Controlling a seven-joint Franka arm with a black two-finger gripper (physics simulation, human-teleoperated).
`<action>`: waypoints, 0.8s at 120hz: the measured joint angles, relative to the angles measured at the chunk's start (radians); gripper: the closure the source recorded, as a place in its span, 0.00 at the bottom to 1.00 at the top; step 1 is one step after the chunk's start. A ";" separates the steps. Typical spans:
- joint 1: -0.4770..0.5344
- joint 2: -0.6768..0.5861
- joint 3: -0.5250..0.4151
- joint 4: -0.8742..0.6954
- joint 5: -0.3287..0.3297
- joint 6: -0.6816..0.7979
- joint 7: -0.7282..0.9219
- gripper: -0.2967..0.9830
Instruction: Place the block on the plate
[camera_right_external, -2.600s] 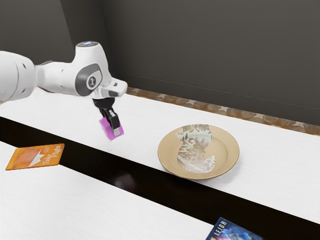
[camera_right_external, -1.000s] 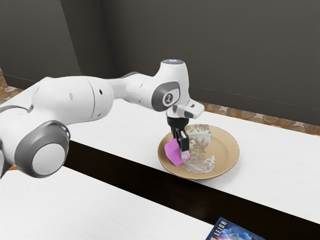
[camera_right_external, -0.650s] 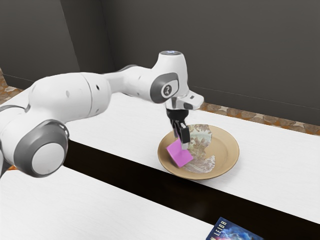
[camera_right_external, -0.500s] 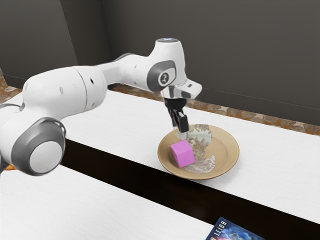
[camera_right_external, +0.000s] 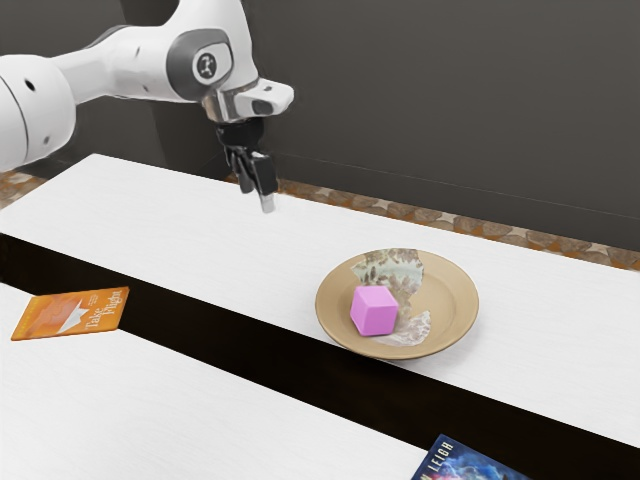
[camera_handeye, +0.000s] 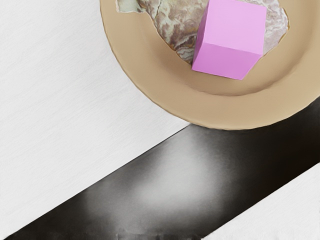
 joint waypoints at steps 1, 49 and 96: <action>0.004 -0.008 0.000 -0.009 0.000 -0.001 -0.002 0.23; 0.166 -0.184 -0.003 -0.212 -0.001 -0.016 -0.091 0.23; 0.148 -0.219 -0.056 -0.147 0.100 -0.105 -0.199 0.23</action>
